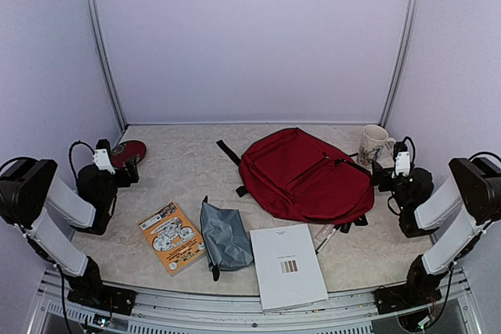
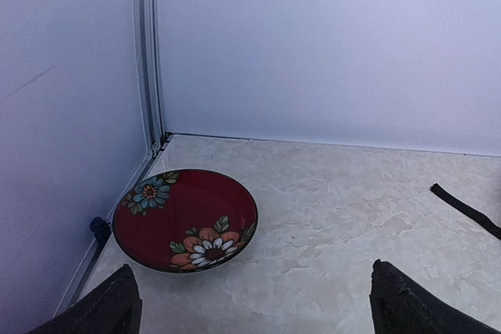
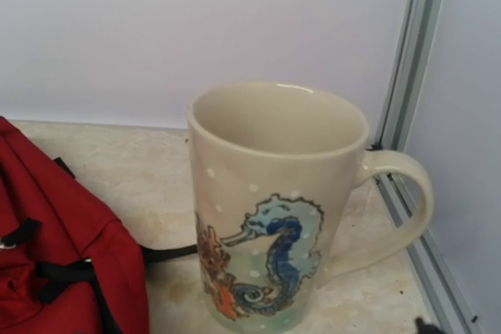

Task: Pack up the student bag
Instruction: Pick up the student bag from the center of the board.

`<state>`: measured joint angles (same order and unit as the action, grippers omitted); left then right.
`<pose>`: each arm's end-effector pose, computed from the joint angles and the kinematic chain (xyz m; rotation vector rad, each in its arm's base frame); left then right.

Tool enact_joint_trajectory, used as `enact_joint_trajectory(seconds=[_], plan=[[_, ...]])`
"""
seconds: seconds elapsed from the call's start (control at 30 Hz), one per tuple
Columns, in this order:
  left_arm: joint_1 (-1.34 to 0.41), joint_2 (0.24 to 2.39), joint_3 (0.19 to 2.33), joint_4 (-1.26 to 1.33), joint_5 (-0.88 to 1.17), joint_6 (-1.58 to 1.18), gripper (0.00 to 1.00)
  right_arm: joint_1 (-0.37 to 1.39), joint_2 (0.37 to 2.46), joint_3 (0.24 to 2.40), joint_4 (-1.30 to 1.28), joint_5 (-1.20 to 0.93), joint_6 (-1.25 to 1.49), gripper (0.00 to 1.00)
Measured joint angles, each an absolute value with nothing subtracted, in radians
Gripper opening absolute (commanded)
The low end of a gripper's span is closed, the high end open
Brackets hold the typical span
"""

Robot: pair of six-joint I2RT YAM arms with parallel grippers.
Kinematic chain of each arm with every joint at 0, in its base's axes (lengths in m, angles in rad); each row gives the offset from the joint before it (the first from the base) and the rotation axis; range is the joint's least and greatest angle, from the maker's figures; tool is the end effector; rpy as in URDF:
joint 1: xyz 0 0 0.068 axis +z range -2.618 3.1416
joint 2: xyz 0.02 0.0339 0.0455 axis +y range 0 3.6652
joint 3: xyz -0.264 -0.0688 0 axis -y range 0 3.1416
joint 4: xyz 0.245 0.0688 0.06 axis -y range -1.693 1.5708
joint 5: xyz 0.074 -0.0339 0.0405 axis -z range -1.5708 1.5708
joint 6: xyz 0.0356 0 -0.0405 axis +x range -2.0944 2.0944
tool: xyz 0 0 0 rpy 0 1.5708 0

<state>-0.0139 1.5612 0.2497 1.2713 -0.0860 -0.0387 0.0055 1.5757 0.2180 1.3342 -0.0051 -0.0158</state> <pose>0.2477 -0.0004 0.1517 -0.0865 1.6086 0.0286 0.2413 0.0015 0.1482 -0.0209 1.5942 -0.0040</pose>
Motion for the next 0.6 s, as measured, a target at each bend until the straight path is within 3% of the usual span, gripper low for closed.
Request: enact_joint_trajectory(seconds=[0.33, 0.47, 0.6], plan=[[-0.01, 1.561, 0.25, 1.269, -0.059, -0.036, 0.99, 0.006, 1.574, 0.223, 1.32, -0.03, -0.025, 1.0], [-0.059, 1.486, 0.303, 1.082, -0.094, -0.01, 0.99, 0.006, 1.461, 0.316, 1.047, -0.042, -0.011, 0.98], [-0.138, 1.359, 0.499, 0.854, -0.123, -0.059, 0.99, 0.005, 1.301, 0.518, 0.716, -0.078, 0.06, 0.97]])
